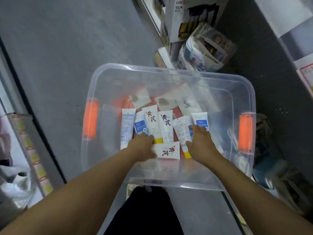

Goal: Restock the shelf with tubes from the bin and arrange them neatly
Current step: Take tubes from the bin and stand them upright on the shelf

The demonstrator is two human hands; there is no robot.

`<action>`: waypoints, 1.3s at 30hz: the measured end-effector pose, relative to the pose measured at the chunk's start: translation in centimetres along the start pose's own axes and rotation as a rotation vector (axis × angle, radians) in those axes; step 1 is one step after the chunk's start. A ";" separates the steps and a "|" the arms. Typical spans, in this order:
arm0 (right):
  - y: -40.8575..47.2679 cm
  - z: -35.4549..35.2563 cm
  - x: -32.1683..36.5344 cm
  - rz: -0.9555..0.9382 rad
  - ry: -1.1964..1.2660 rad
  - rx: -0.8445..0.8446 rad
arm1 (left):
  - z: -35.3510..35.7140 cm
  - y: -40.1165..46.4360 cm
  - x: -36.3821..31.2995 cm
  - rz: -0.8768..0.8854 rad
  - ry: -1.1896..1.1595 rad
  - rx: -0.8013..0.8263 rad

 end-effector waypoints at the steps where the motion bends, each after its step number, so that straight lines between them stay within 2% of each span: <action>1: 0.2 0.1 -0.1 0.002 0.003 -0.005 | 0.1 0.1 -0.1 0.019 0.046 0.023; 3: 0.3 0.3 -0.3 0.011 0.011 -0.007 | 0.2 0.1 -0.1 0.038 0.067 0.063; 5: 0.3 0.2 -0.3 0.017 0.023 -0.013 | -0.2 -0.3 0.2 -0.002 -0.031 0.077; 8: 0.1 0.2 0.3 0.030 0.049 -0.004 | -1.9 -1.2 1.2 -0.087 -0.212 0.007; 12: 0.4 1.3 1.6 0.049 0.155 0.050 | -4.3 -2.3 3.2 -0.222 -0.601 -0.137; 17: 1.8 5.1 2.9 0.100 0.120 0.150 | -5.2 -3.1 4.0 -0.305 -1.101 -0.308; 26: 3.9 8.7 4.5 0.216 -0.018 0.066 | -5.1 -2.6 4.5 -0.317 -1.215 -0.350; 30: 4.3 7.6 4.4 0.232 0.051 0.141 | -5.8 -3.2 4.3 -0.328 -1.236 -0.359; 35: 2.1 5.2 3.6 0.371 0.507 0.315 | -7.0 -5.2 3.5 -0.322 -1.288 -0.381; 39: -0.8 2.1 3.2 0.348 0.824 0.220 | -8.0 -7.6 2.4 -0.282 -1.346 -0.373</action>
Point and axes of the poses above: each hand's wrist, its own y-axis towards the middle knuckle, its own z-axis out of the palm, x = y × z, the point moved 5 cm from there along y, towards the middle knuckle, and after that the axes turned 4 degrees about -x, right-handed, at the moved point
